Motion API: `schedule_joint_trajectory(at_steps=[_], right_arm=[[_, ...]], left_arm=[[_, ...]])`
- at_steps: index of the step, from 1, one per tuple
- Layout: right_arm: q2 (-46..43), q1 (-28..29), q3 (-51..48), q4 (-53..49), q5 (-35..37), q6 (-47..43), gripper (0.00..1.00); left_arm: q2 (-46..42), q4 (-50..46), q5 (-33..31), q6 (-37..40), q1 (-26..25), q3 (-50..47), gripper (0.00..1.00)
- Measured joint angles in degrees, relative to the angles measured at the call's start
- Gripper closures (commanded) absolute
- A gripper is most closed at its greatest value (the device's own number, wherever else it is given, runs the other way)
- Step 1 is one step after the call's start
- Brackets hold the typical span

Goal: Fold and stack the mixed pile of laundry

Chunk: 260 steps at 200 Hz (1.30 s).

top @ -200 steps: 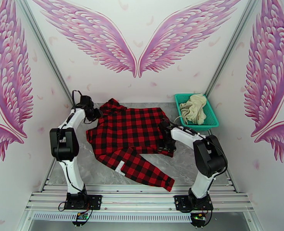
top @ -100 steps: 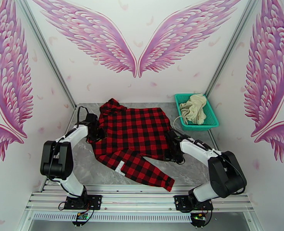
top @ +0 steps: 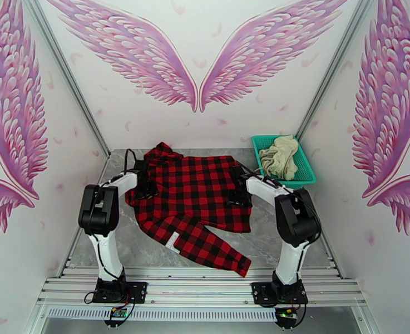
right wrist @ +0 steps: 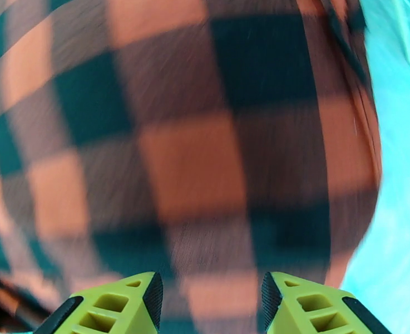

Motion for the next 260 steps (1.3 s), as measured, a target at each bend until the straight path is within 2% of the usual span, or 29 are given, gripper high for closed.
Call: schedule_joint_trajectory(at_steps=[55,99,125,153,173,214,260], right_arm=[[12.13,-0.46,16.41,-2.89,0.9,-0.02,0.45],[15.76,-0.72,23.65,-6.97,1.14,-0.28,0.43],[12.02,-0.66,20.98,-7.89,1.09,-0.31,0.44],[0.31,0.68,11.13,-7.54,0.79,-0.02,0.47],[-6.99,2.91,3.48,-5.97,-1.09,0.94,0.5],[-7.58,5.07,-7.23,-2.93,-3.26,3.04,0.52],[-5.57,4.96,-8.57,-2.86,-1.62,3.26,0.48]], left_arm=[[11.08,0.04,1.42,-1.27,2.45,16.74,0.74],[11.06,-2.27,1.95,0.0,2.91,19.19,0.58],[2.54,-2.86,1.88,0.76,2.75,12.11,0.59],[-12.09,-3.45,1.62,1.88,1.51,1.25,0.68],[-19.58,-2.45,2.25,2.03,-1.97,-6.27,0.73],[-17.97,-0.26,3.15,1.22,-10.47,-16.37,0.82],[-18.62,1.4,2.21,-0.79,-11.65,-25.42,0.82]])
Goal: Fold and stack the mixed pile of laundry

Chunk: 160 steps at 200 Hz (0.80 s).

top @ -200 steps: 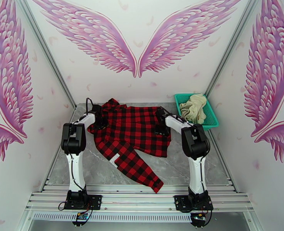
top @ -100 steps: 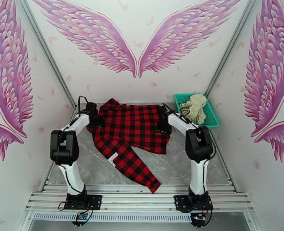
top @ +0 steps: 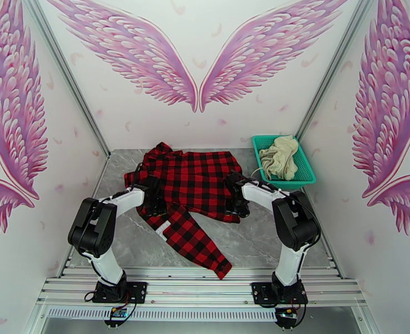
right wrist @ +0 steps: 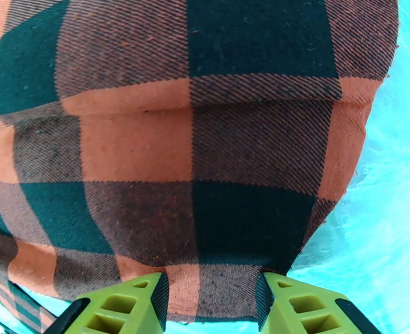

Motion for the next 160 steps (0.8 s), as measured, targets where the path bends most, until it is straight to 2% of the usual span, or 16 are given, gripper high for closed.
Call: schedule_joint_trajectory(at_steps=[95,135,160], right_arm=[[0.74,0.02,0.0,-0.94,4.9,0.22,0.39],[-0.98,0.42,-0.13,-1.84,5.31,-0.33,0.4],[-6.12,3.54,-0.07,-1.88,4.57,-1.88,0.43]], left_arm=[[-14.6,0.87,-0.72,-2.95,-0.79,-15.87,0.82],[-20.11,-3.15,-0.48,-3.65,-1.38,-17.81,0.78],[-25.31,-7.85,-0.07,-3.04,-1.05,-14.8,0.77]])
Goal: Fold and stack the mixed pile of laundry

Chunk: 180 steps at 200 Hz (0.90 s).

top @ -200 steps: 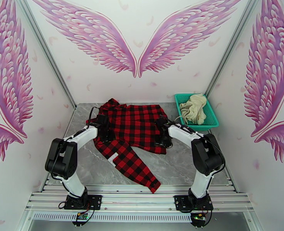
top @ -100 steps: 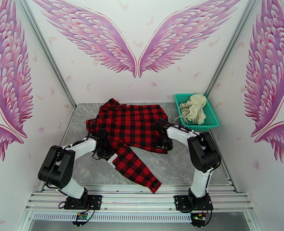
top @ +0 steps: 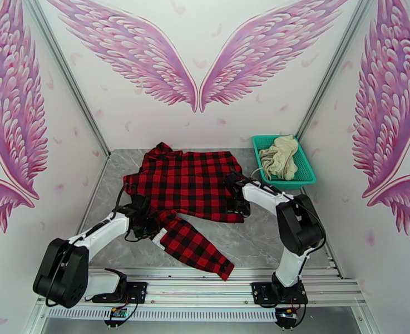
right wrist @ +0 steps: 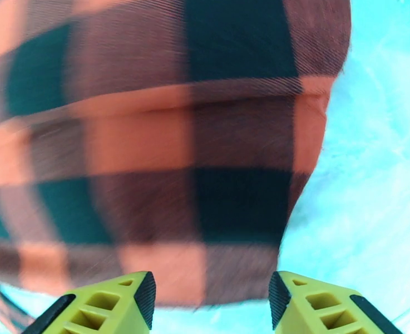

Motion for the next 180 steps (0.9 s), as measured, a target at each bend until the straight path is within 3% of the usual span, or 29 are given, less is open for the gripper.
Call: schedule_joint_trajectory(at_steps=[40,71,132,180], right_arm=[[-3.67,8.39,1.4,2.86,-4.66,-1.16,0.55],[-0.35,13.25,4.87,4.85,-7.93,-1.29,0.63],[7.93,30.58,11.04,10.75,-12.5,-4.61,0.82],[19.54,33.07,17.75,13.62,-12.68,-7.63,0.9]], left_arm=[[3.1,0.07,1.68,2.97,3.58,10.8,0.79],[15.65,3.17,2.21,5.25,6.03,20.68,0.81],[37.22,9.49,3.85,7.74,7.52,38.49,0.9],[47.67,11.23,3.8,8.15,7.91,44.09,0.93]])
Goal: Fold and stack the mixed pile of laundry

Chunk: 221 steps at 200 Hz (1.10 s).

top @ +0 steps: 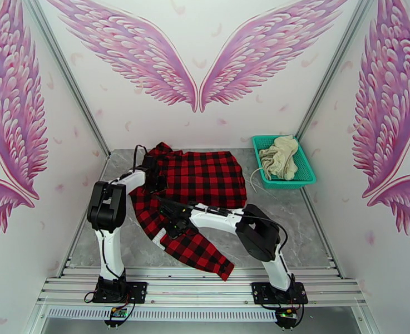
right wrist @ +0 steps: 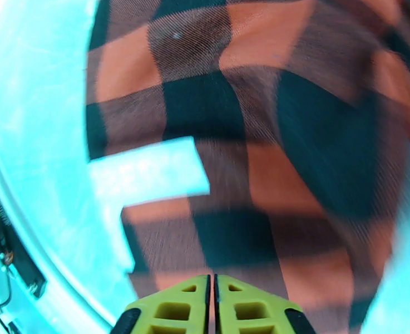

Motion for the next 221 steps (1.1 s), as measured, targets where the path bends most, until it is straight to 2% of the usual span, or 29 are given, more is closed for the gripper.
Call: schedule_joint_trajectory(at_steps=[39,97,122,154,187,221], right_arm=[[-0.44,0.72,-2.97,2.73,0.17,-1.51,0.91],[-4.9,5.42,-10.45,6.62,-0.28,-3.89,0.91],[-5.05,5.51,-10.56,6.56,-0.13,-4.63,0.79],[-6.1,5.42,-10.43,4.02,1.07,-5.7,0.67],[-10.54,2.56,-10.43,0.79,1.38,-5.53,0.64],[-18.34,-7.61,-11.89,0.57,3.13,-2.67,0.7]], left_arm=[[1.88,1.03,1.18,0.04,2.19,1.86,0.94],[3.65,1.4,2.73,0.09,4.63,3.96,0.94],[4.46,0.48,3.63,0.33,4.92,5.4,0.89],[4.22,-0.07,3.65,1.11,4.9,5.55,0.77],[-0.57,-2.56,1.18,2.25,5.07,3.58,0.74],[-14.32,-2.93,0.92,2.32,3.67,-5.55,0.82]])
